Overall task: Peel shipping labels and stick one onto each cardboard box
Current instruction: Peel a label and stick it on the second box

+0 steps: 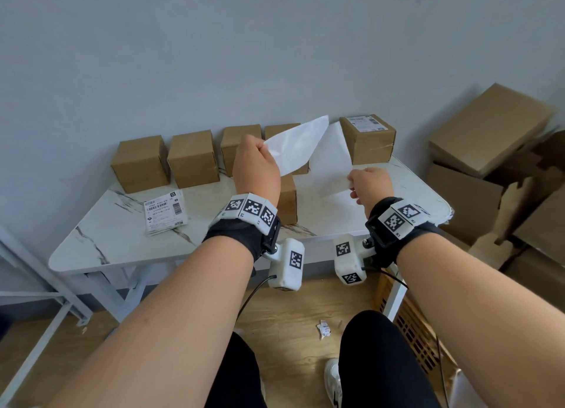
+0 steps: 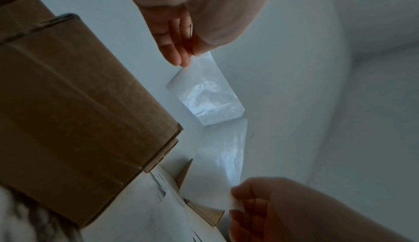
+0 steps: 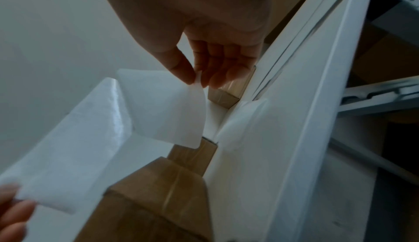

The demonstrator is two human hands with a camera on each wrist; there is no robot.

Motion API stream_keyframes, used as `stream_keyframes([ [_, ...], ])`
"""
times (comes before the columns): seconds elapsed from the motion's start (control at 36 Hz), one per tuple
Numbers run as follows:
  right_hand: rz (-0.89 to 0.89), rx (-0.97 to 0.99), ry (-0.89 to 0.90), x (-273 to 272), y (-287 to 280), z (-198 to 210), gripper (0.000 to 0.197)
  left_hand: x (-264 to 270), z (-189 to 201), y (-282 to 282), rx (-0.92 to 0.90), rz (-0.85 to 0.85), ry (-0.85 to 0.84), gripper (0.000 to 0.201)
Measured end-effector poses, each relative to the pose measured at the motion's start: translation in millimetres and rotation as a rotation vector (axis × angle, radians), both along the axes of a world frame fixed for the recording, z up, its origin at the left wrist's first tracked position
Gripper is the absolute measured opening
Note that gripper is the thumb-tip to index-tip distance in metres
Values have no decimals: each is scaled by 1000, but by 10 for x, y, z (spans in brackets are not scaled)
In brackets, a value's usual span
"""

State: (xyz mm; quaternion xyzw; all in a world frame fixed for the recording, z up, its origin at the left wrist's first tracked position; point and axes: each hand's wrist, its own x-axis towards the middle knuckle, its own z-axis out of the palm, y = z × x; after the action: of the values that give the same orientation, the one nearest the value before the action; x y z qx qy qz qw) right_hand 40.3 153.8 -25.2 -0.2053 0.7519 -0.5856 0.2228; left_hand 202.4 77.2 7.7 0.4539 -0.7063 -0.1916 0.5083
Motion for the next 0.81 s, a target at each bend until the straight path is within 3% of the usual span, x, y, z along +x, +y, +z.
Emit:
stream_keyframes([
  [0.08, -59, 69, 34, -160, -78, -184, 2, -2, 6, -4, 3, -7, 12, 12],
  [0.31, -92, 197, 16, -339, -138, -389, 8, -22, -5, 1, -20, -17, 13, 12],
  [0.5, -38, 308, 116, -226, -29, -254, 4, -11, -16, -31, -72, -11, -25, 14],
  [0.61, -95, 220, 234, -186, -33, -219, 27, 16, -15, -44, -94, -13, -39, 13],
  [0.72, 1, -28, 257, 10, -44, -11, 10, 51, 6, -9, -139, -26, -64, 13],
  [0.81, 83, -193, 190, 183, -72, 189, 22, 61, 18, 26, -173, -37, -88, 13],
])
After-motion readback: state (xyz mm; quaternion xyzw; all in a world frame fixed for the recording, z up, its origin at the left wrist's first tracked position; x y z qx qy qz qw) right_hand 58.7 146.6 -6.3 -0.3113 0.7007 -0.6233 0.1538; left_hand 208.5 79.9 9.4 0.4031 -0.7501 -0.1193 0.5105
